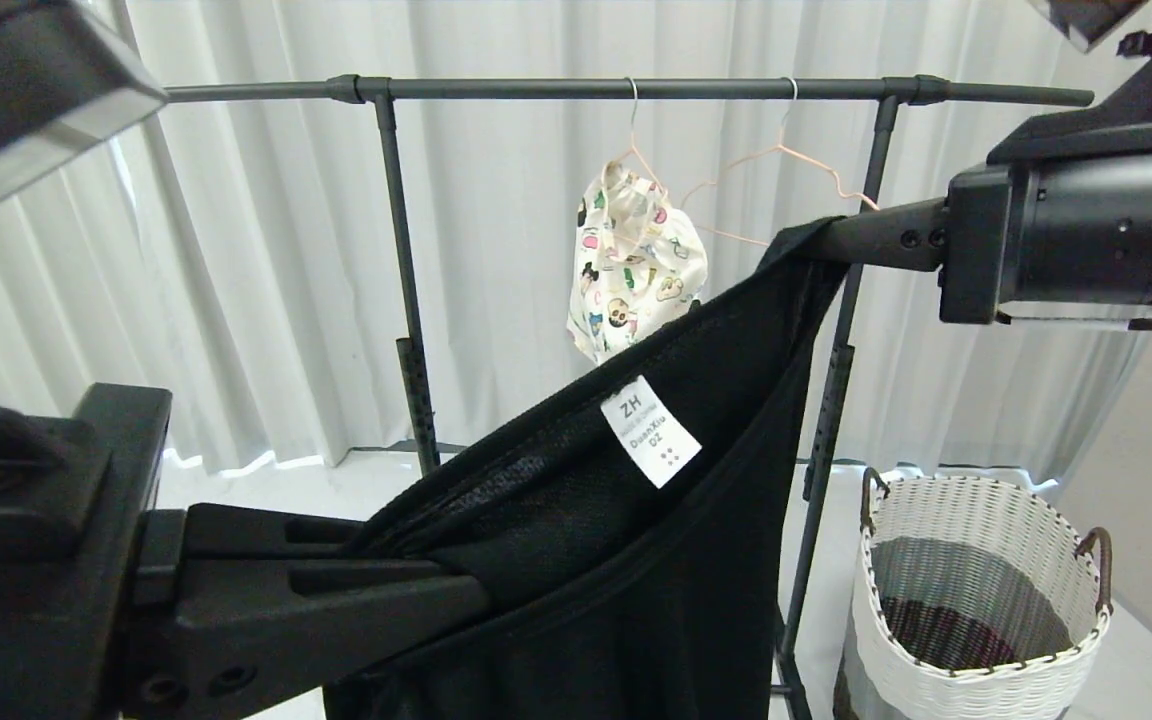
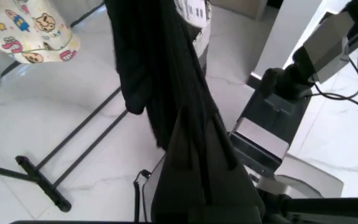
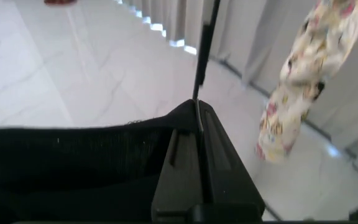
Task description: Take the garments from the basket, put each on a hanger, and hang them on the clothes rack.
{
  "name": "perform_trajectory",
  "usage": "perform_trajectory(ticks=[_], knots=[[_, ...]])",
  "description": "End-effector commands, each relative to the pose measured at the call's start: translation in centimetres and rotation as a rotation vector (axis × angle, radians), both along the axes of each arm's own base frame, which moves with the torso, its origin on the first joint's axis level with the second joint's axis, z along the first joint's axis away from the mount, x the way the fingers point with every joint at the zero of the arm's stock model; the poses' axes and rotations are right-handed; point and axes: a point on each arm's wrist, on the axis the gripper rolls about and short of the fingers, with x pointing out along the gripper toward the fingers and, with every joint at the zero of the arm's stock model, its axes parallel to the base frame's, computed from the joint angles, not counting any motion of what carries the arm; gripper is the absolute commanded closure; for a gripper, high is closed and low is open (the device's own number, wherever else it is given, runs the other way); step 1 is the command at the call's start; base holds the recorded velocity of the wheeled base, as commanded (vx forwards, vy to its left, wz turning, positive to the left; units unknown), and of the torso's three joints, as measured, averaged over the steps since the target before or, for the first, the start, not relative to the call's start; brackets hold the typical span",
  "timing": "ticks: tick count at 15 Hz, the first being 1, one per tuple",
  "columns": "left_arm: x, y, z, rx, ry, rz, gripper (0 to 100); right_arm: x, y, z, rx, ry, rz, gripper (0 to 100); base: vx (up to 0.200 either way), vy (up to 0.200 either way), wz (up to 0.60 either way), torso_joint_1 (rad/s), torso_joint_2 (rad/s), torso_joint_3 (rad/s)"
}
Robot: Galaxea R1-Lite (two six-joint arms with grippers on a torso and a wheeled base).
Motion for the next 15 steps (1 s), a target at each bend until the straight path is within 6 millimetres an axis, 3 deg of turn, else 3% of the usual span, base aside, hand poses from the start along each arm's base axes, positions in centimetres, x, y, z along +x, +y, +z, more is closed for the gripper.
perform_trajectory(ticks=[1, 4, 5, 7, 12, 13, 15], knots=[[0.4, -0.2, -0.1, 0.022, -0.024, 0.048, 100, -1.1, -1.5, 0.4, -0.021, 0.02, -0.016, 100, 0.0, 0.0, 0.0, 0.0, 0.0, 0.0], [3.4, -1.4, -0.2, 0.081, -0.09, 0.224, 100, -3.7, -4.6, 0.8, -0.097, 0.098, -0.04, 100, 0.0, 0.0, 0.0, 0.0, 0.0, 0.0], [4.4, -2.2, 0.0, 0.03, -0.124, 0.25, 100, -4.9, -5.7, 0.6, -0.135, 0.138, -0.041, 100, 0.0, 0.0, 0.0, 0.0, 0.0, 0.0], [5.5, -3.7, -0.2, 0.001, -0.146, 0.266, 100, -5.2, -6.0, 0.3, -0.156, 0.14, -0.074, 100, 0.0, 0.0, 0.0, 0.0, 0.0, 0.0], [5.6, -3.7, -0.3, 0.006, -0.153, 0.285, 100, -5.3, -6.0, 0.1, -0.182, 0.147, -0.107, 100, 0.0, 0.0, 0.0, 0.0, 0.0, 0.0], [5.6, -3.8, -0.3, 0.013, -0.158, 0.3, 100, -5.6, -6.3, 0.0, -0.199, 0.156, -0.12, 0, 0.0, 0.0, 0.0, 0.0, 0.0, 0.0], [6.8, -3.6, -0.9, 0.04, -0.172, 0.391, 100, -7.0, -7.6, -0.5, -0.223, 0.179, -0.116, 0, 0.0, 0.0, 0.0, 0.0, 0.0, 0.0]])
